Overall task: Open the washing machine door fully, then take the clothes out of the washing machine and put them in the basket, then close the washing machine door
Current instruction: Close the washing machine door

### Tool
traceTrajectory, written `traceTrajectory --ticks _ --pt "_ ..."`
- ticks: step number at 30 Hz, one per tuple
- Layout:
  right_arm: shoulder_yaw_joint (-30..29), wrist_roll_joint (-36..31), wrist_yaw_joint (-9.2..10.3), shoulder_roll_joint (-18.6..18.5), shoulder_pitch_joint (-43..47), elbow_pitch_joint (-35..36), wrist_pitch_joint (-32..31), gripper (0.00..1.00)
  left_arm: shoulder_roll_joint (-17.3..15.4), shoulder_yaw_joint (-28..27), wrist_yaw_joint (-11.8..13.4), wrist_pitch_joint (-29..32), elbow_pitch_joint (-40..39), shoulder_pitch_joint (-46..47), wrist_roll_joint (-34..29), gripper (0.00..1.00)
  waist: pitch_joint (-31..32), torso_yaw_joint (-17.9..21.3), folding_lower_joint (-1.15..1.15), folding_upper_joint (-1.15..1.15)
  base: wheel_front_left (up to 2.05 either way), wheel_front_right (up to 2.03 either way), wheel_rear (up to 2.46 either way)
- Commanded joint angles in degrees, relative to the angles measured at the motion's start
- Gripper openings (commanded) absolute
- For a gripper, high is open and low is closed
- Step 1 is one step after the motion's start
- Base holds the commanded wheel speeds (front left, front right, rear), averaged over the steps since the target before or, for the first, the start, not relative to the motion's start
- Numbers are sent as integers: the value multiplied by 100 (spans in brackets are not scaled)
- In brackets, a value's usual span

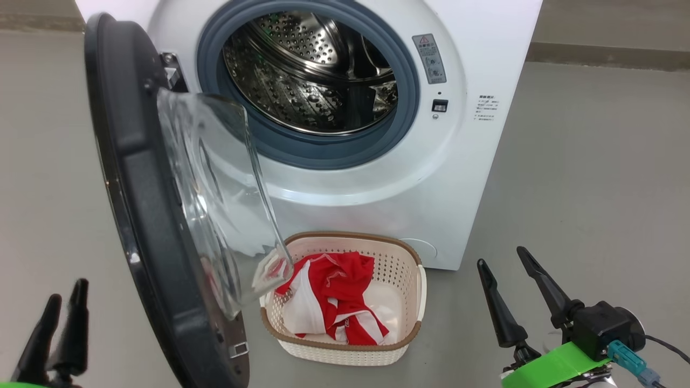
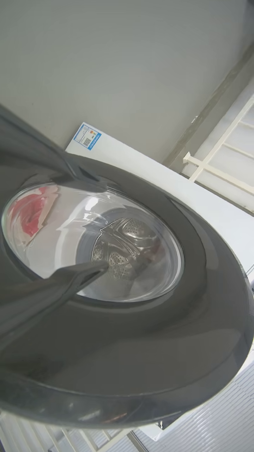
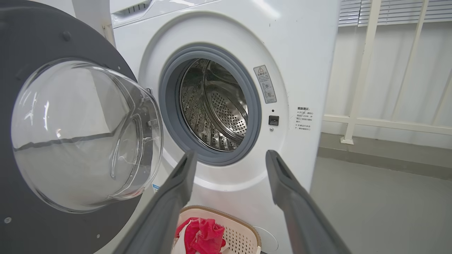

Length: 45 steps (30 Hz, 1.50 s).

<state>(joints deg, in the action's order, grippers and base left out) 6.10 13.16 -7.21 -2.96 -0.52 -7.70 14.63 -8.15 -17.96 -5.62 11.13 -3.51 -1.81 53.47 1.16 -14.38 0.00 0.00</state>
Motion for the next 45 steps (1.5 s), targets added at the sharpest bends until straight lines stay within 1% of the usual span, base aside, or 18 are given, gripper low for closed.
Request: traceTrajectory --ticks 1,4,8,9,12,17,20,23,31,36,45 --pt "126 43 -28 -2 -206 118 37 100 -225 -73 -94 -239 -85 45 -280 100 33 3 0 0 0 0 0" --pt "121 48 -28 0 -190 127 37 100 -406 175 -150 -916 56 -71 -979 100 62 12 0 0 0 0 0" --pt "132 57 -28 1 -163 122 37 100 -570 467 -172 -1830 249 -216 -1738 100 80 31 0 0 0 0 0" --pt "134 86 -28 2 -136 110 37 100 -601 524 -173 -2245 351 -254 -2050 100 90 35 0 0 0 0 0" --pt "146 108 -28 4 -121 108 37 100 -560 513 -107 -2504 508 -288 -2437 100 94 43 0 0 0 0 0" --pt "191 57 -28 5 -128 114 37 100 -495 533 -44 -2602 734 -348 -3016 100 98 50 0 0 0 0 0" --pt "195 48 -28 6 -135 122 37 100 -299 403 -63 -2610 772 -345 -3060 100 102 56 0 0 0 0 0" --pt "192 46 -28 6 -137 134 37 100 -164 301 -88 -2611 783 -445 -3275 100 102 66 0 0 0 0 0" --pt "187 38 -28 7 -130 143 37 100 32 245 -147 -2612 895 -574 -3774 100 69 52 0 0 0 0 0" --pt "202 15 -28 7 -146 137 37 100 117 188 -171 -2613 967 -540 -3921 100 41 39 0 0 0 0 0" --pt "210 10 -28 7 -163 133 37 100 167 132 -184 -2613 1015 -509 -4037 100 34 63 0 0 0 0 0"
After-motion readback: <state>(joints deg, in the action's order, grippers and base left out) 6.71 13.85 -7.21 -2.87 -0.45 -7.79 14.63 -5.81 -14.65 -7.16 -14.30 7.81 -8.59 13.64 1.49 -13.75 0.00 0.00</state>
